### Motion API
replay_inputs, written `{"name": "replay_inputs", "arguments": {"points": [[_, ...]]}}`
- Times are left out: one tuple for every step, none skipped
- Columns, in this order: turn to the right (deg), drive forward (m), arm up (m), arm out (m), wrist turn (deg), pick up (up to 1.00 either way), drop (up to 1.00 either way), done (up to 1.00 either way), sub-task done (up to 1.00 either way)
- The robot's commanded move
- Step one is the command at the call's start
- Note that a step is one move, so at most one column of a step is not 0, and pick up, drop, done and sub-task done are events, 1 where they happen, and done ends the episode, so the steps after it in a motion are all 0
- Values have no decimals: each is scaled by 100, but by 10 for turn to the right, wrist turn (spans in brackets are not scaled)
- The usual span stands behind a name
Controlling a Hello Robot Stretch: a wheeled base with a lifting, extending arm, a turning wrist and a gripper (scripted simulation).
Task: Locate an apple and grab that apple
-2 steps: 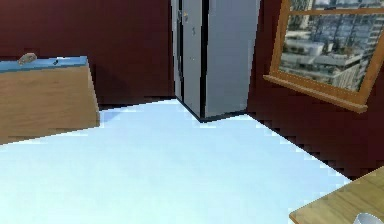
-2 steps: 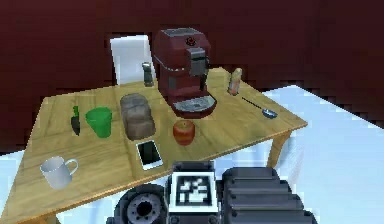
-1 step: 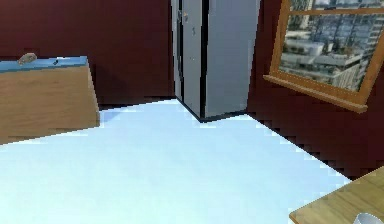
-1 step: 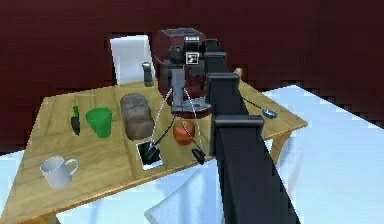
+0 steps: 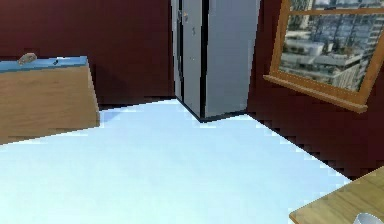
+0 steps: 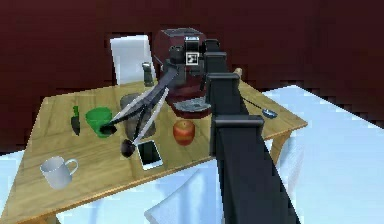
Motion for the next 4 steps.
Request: {"name": "replay_inputs", "arguments": {"points": [[0, 0, 0, 0, 450, 0, 0, 0, 0], [0, 0, 0, 0, 450, 0, 0, 0, 0], [0, 0, 0, 0, 420, 0, 0, 0, 0], [0, 0, -26, 0, 0, 0, 0, 0, 0]]}}
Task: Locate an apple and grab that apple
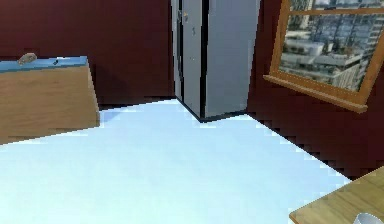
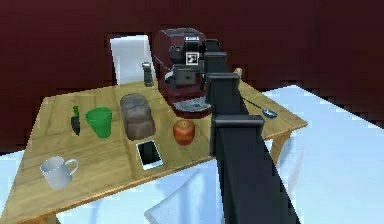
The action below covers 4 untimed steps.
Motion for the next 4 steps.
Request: {"name": "replay_inputs", "arguments": {"points": [[0, 0, 0, 0, 0, 100, 0, 0, 0], [0, 0, -26, 0, 0, 0, 0, 0, 0], [0, 0, 0, 0, -450, 0, 0, 0, 0], [0, 0, 0, 0, -450, 0, 0, 0, 0]]}}
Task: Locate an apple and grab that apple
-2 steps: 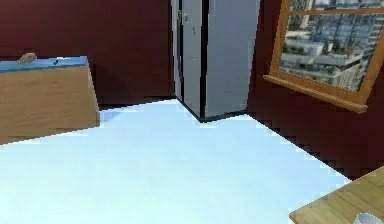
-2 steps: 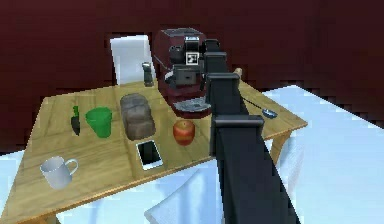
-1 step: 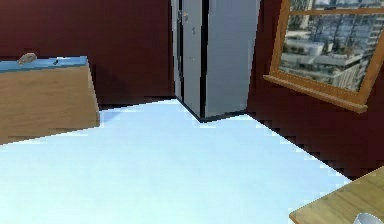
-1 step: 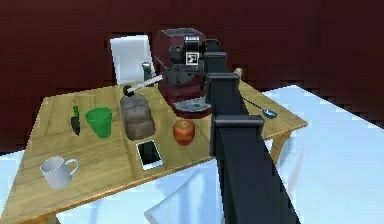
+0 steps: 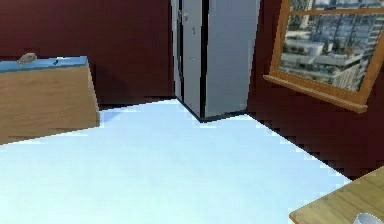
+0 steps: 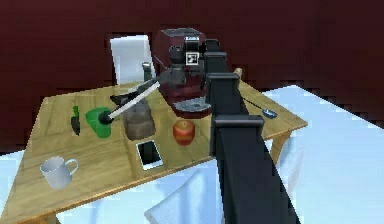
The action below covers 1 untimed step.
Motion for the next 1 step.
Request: {"name": "replay_inputs", "arguments": {"points": [[0, 0, 0, 0, -360, 0, 0, 0, 0]]}}
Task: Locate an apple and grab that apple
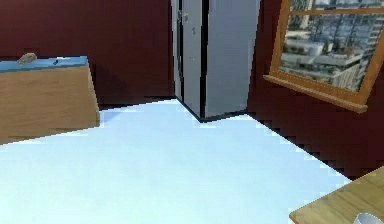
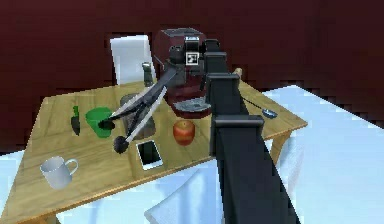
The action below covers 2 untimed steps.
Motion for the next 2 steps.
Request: {"name": "replay_inputs", "arguments": {"points": [[0, 0, 0, -40, 0, 0, 0, 0, 0], [330, 0, 0, 0, 0, 0, 0, 0, 0]]}}
